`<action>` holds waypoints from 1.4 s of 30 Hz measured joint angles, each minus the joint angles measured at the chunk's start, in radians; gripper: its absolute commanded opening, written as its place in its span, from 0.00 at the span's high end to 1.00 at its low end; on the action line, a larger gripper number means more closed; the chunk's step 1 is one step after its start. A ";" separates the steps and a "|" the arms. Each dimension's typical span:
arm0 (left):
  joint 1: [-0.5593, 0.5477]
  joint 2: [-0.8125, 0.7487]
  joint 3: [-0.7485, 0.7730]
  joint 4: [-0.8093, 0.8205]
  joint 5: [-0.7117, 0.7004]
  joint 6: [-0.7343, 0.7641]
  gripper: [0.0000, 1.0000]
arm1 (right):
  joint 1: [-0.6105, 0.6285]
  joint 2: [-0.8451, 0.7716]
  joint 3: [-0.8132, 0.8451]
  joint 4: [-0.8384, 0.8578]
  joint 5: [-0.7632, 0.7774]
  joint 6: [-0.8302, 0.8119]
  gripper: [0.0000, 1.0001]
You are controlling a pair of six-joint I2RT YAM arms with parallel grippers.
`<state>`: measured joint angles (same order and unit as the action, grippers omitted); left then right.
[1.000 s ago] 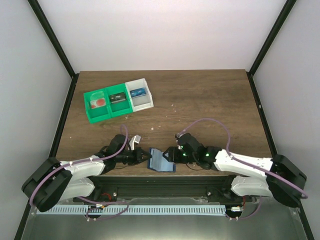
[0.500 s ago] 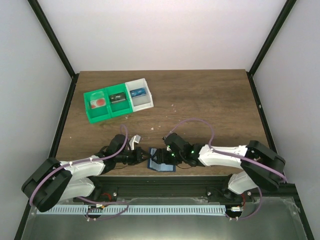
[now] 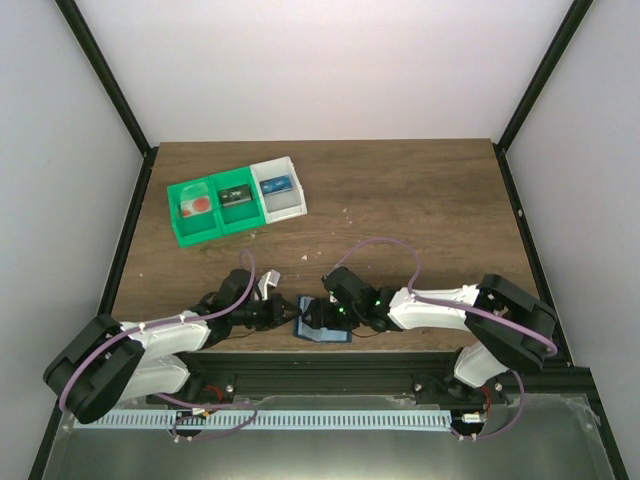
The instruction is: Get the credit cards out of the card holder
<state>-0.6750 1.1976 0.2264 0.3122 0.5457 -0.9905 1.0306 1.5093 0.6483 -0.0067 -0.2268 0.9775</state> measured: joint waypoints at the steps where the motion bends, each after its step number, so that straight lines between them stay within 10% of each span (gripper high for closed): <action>1: 0.000 0.000 0.000 0.000 -0.002 0.000 1.00 | 0.000 0.000 0.000 0.000 0.004 0.000 0.39; 31: -0.005 -0.010 0.002 -0.003 -0.021 0.000 1.00 | 0.001 -0.037 -0.021 -0.076 0.142 -0.017 0.55; 42: -0.005 -0.021 0.002 -0.008 -0.030 0.000 1.00 | 0.001 -0.124 -0.031 -0.065 0.114 -0.014 0.42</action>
<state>-0.6796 1.1767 0.2279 0.3042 0.5156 -0.9905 1.0313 1.3857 0.6178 -0.0715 -0.1127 0.9630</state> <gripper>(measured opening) 0.033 0.547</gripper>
